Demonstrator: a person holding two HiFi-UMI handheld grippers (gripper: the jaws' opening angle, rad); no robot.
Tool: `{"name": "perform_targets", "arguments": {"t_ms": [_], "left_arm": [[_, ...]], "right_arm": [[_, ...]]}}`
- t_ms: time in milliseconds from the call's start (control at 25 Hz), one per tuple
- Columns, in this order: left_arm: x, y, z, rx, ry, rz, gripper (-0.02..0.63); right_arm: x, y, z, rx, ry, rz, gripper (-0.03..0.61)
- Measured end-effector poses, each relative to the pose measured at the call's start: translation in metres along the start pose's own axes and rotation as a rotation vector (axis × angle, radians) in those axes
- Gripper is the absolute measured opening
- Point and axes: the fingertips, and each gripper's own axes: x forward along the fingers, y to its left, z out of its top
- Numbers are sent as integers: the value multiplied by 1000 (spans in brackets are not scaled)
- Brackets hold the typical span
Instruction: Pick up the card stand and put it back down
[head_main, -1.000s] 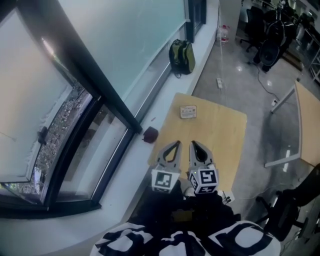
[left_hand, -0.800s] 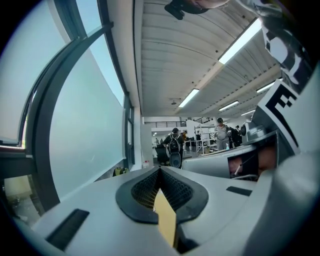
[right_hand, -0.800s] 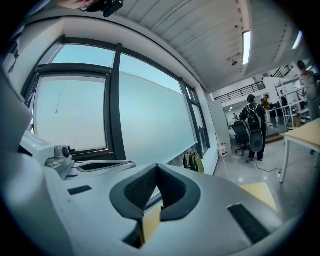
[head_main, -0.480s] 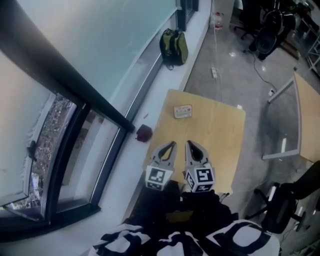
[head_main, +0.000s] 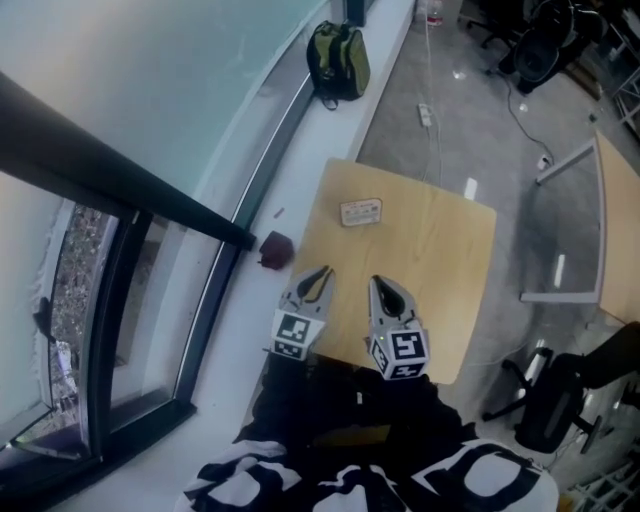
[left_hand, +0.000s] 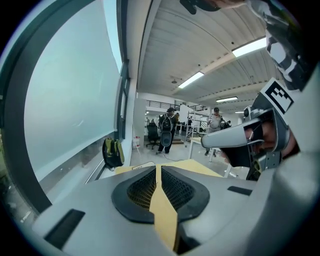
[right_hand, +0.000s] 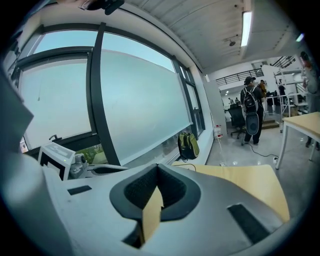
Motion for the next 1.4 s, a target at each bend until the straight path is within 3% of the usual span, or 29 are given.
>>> {"name": "perform_targets", "arguments": {"t_ms": [280,720,1080,1400], "left_arm": [[39,61,-17,56,50,-2,41],[110,96,-40,123,127,-209,278],[164,83,-41,143,112,-381,281],[205,57,-46,102,100,-517,278]], "right_arm": [[27,-33,-12,15,53,-45,17],[64,-77,-20,23,93,-127,17],[80,-85,-36,39,124,-142,17],[92,-100,-45,51,136,-152,17]]}}
